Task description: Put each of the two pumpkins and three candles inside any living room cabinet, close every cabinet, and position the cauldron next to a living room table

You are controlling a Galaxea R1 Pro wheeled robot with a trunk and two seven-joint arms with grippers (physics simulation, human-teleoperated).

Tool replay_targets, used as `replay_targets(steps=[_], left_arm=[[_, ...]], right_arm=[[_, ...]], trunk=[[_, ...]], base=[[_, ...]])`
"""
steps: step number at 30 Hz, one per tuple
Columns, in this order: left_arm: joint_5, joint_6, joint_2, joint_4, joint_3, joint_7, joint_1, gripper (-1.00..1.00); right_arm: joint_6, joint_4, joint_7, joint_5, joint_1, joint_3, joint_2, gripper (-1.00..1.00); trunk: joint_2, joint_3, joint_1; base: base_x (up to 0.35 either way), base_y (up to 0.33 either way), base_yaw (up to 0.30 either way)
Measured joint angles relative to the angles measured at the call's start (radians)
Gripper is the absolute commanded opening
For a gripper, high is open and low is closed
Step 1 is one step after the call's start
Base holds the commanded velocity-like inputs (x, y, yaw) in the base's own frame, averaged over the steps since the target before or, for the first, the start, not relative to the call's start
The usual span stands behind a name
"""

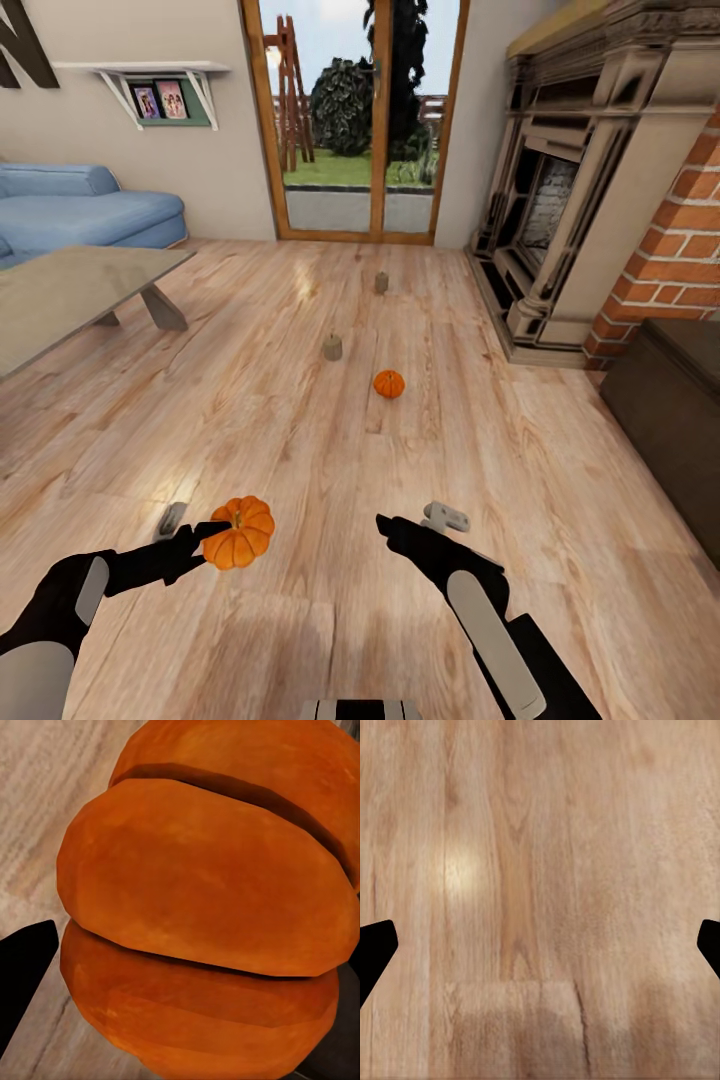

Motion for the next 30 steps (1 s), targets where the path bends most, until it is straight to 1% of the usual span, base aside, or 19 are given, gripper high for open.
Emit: replay_targets(steps=[1,7,9,15,28,30], left_arm=[[-0.004,-0.002,0.000,0.000,0.000,0.000,0.000,-1.00],[-0.003,-0.001,0.000,0.000,0.000,0.000,0.000,-1.00],[-0.006,-0.002,0.000,0.000,0.000,0.001,0.000,-1.00],[-0.005,-0.003,0.000,0.000,-0.002,0.002,0.000,-1.00],[-0.011,-0.006,0.000,0.000,-0.002,0.003,0.000,-1.00],[-0.012,-0.006,0.000,0.000,-0.002,0.004,0.000,-1.00]], right_arm=[[0.003,0.000,0.000,-0.002,0.000,-0.001,0.000,1.00],[0.007,0.002,0.003,-0.004,0.000,-0.005,0.000,1.00],[0.006,0.002,0.003,-0.004,0.000,-0.005,0.000,1.00],[0.004,0.002,0.004,-0.003,0.000,-0.005,0.000,1.00],[-0.001,0.002,0.007,-0.003,0.001,0.001,-0.001,1.00],[-0.003,0.002,0.016,-0.003,0.002,0.004,-0.003,1.00]], trunk=[[0.000,0.000,0.000],[0.000,0.000,0.000],[0.000,0.000,0.000],[0.000,0.000,0.000],[0.000,0.000,0.000],[0.000,0.000,0.000]], base=[[0.000,0.000,0.000],[0.005,0.000,0.000],[0.148,0.000,0.000],[0.294,-0.014,0.000],[0.319,-0.085,0.000],[0.318,-0.021,0.000]])
